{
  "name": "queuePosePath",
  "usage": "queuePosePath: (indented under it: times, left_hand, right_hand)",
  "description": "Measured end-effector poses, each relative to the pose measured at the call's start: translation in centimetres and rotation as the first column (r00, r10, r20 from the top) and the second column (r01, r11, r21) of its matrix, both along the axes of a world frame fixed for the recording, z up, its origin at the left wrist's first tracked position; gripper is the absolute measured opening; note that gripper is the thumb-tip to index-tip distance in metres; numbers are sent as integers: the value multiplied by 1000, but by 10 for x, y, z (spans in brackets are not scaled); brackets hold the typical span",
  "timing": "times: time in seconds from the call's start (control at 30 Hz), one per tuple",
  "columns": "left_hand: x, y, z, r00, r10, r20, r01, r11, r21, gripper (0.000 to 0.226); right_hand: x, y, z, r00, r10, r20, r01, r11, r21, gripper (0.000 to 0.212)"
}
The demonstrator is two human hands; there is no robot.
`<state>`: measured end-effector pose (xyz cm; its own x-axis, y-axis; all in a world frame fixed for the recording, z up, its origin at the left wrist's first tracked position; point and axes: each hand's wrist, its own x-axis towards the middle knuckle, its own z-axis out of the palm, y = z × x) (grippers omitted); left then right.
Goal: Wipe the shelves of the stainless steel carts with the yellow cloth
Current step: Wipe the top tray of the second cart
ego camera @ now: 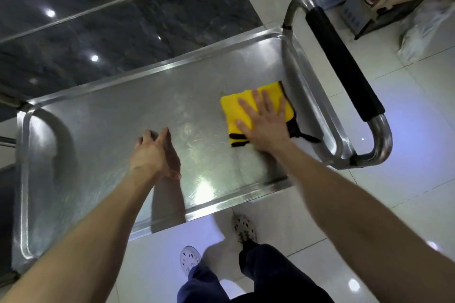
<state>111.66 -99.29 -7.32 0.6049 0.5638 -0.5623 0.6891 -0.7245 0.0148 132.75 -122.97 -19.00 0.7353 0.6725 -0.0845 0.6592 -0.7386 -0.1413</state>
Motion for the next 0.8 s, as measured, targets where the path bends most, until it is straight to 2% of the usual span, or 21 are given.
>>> queuePosePath:
  times: [0.1,0.27,0.4,0.53,0.8]
  left_hand:
    - [0,-1,3,1000,9,-3,-9,1000,15,157]
    - [2,3,0,999,-35,-24,35,999,24,158]
    - [3,7,-6,999,-27,-18,27,999,44,159]
    - [1,11,-8,1000,-19,11,19,998,59,159]
    - [-1,8,0,1000,-16,26,15,998,54,156]
  right_hand:
    - [64,-6,7,976,-187,-116,184,982,-34,78]
    - [119,55,8,932,-337,-134,331,941,-62,89]
    - [141,121,7,957,-260,-131,254,965,-57,89]
    - [118,167,2,986,-148,-80,145,988,-45,86]
    - [0,127,-10,998,56,36,-58,998,34,75]
